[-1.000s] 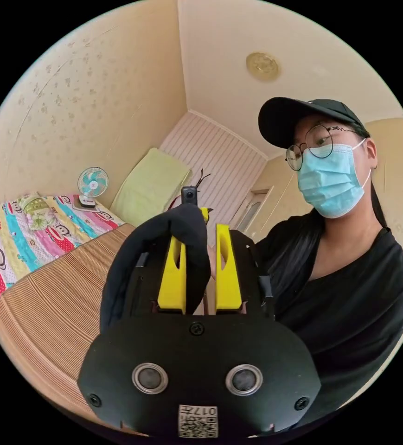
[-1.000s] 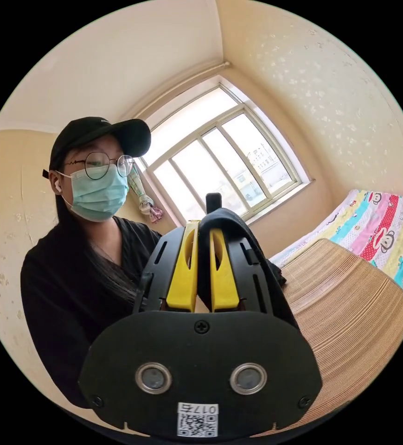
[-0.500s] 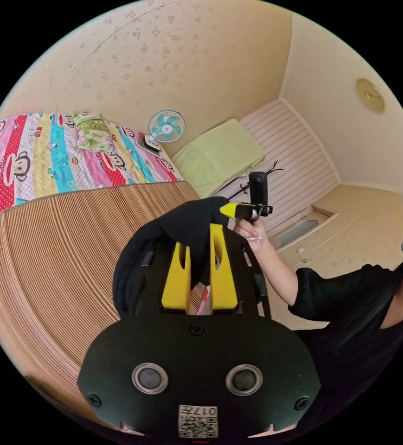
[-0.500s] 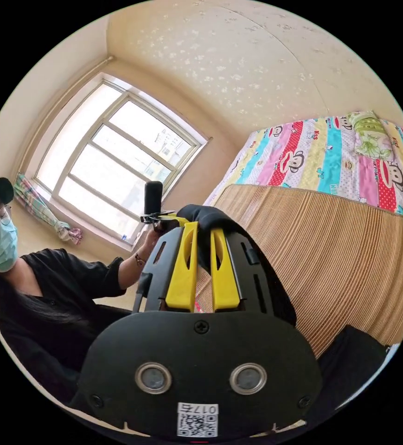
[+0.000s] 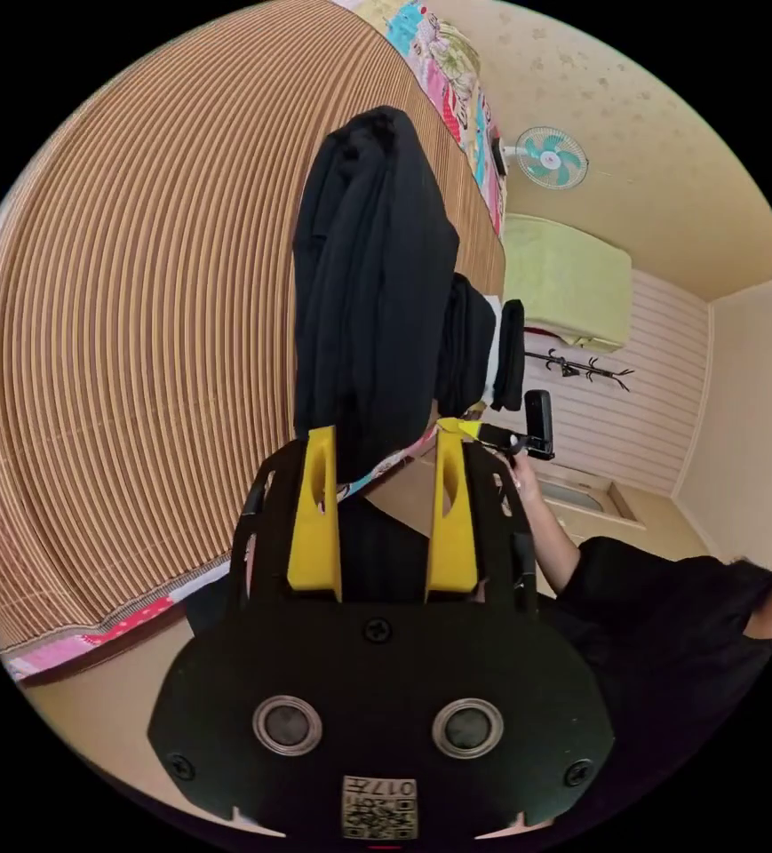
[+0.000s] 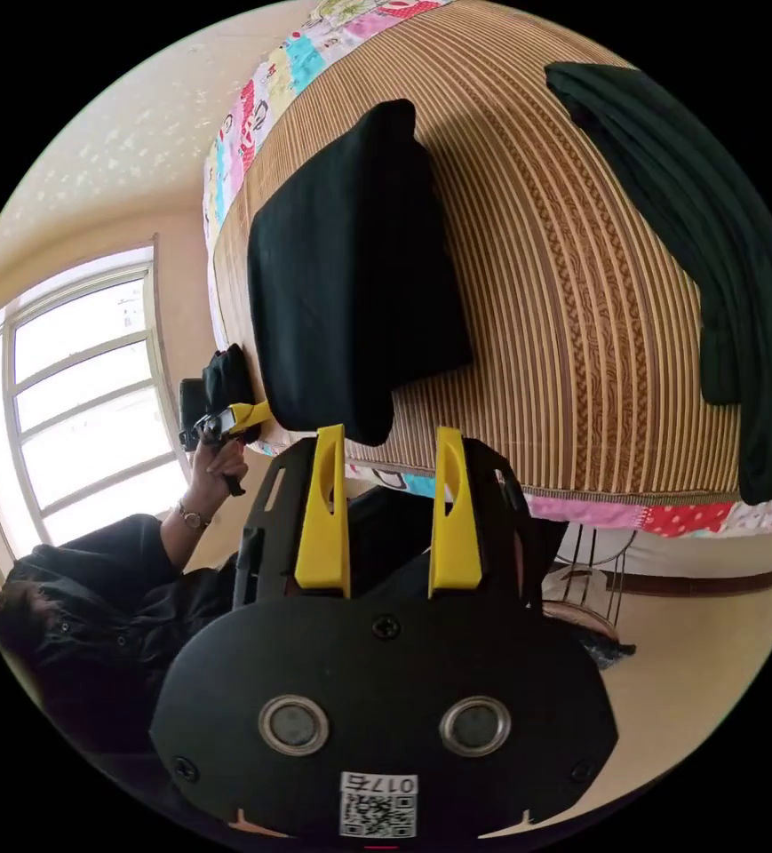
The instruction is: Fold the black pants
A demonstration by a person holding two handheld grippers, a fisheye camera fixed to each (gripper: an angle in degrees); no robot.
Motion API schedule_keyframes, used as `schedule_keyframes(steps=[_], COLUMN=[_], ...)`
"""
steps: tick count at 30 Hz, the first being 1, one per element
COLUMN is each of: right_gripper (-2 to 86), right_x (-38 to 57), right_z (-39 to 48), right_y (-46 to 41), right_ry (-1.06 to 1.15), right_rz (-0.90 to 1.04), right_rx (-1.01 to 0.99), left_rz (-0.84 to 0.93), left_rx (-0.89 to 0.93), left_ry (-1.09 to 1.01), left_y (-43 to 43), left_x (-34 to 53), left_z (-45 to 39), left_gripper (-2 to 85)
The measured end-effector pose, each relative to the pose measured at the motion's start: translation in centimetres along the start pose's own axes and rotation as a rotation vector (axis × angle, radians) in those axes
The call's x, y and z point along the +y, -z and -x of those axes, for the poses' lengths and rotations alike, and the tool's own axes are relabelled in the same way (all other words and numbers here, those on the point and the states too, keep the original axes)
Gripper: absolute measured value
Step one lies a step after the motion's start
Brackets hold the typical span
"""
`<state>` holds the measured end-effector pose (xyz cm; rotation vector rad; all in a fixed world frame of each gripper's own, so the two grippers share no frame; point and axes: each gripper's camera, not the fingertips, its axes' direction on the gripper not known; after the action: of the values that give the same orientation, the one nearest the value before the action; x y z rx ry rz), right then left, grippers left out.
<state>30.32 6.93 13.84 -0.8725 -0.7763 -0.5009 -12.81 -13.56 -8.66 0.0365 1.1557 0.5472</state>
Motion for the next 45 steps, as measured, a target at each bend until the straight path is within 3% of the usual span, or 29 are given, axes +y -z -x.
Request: schedule_keyframes(steps=[5, 7, 9, 12, 16, 21, 23, 29, 32, 33, 34, 35, 37, 39, 41, 43, 45], right_gripper=[19.6, 21.7, 22.5, 20.4, 17.0, 14.6, 14.3, 15.6, 16.1, 14.6, 12.0, 10.6, 4.9, 2.5, 1.6, 1.1, 0.7], right_x=[-9.8, -13.7, -14.1, -12.3, -8.9, -3.3, -2.5, -4.3, -7.5, -8.8, -10.0, -10.4, -11.6, -12.6, -14.4, -13.9, -14.1], right_z=[0.4, -0.7, 0.0, 1.2, -0.4, 0.2, 1.2, 3.6, 4.0, 4.8, 6.1, 6.8, 9.9, 10.7, 8.2, 6.7, 7.4], right_y=[0.0, -4.2, -5.5, -6.1, -7.4, -0.3, 4.5, 21.7, 26.3, 26.4, 25.7, 25.0, 20.8, 15.5, 8.3, 3.2, 2.5], right_ry=[0.040, 0.011, -0.005, -0.026, -0.097, -0.070, -0.016, 0.140, 0.078, 0.062, 0.072, 0.079, 0.167, 0.254, 0.200, 0.182, 0.126], right_rz=[-0.076, 0.049, 0.035, -0.001, 0.225, 0.150, 0.113, -0.044, -0.097, -0.095, -0.109, -0.124, -0.179, -0.140, 0.053, -0.028, -0.098], right_rx=[-0.049, -0.154, -0.149, -0.114, -0.324, -0.529, -0.515, -0.279, 0.196, 0.423, 0.612, 0.676, 0.788, 0.814, 0.884, 0.951, 0.937], left_rz=[-0.090, -0.001, 0.138, 0.069, 0.075, 0.026, 0.005, -0.078, 0.008, 0.087, 0.173, 0.222, 0.318, 0.310, 0.321, 0.310, 0.209], left_rx=[-0.005, 0.041, 0.139, 0.070, 0.002, 0.154, 0.199, 0.241, 0.154, -0.004, -0.169, -0.234, -0.221, -0.222, -0.342, -0.465, -0.475], left_ry=[-0.084, -0.076, -0.042, -0.011, 0.017, 0.050, 0.016, -0.165, -0.150, -0.237, -0.289, -0.258, -0.182, -0.194, -0.137, -0.013, 0.066], left_y=[2.7, 0.6, -2.6, -3.8, -5.2, -7.5, -8.8, -15.5, -21.1, -23.4, -25.6, -26.5, -27.4, -25.8, -23.4, -18.6, -13.6], left_x=[-8.6, -12.6, -14.2, -12.8, -7.7, -2.7, -2.4, -7.7, -13.5, -15.1, -15.6, -15.6, -13.7, -11.2, -8.8, -5.8, -3.4], left_z=[0.2, 1.6, 2.6, 1.9, -1.2, -6.9, -11.2, -26.4, -30.0, -31.5, -32.2, -32.0, -31.0, -30.0, -27.7, -24.1, -22.0], left_gripper=[18.8, 20.7, 20.8, 17.3, 13.4, 12.5, 12.4, 13.3, 14.1, 13.2, 10.4, 9.0, 8.5, 7.3, 6.1, 6.5, 6.5])
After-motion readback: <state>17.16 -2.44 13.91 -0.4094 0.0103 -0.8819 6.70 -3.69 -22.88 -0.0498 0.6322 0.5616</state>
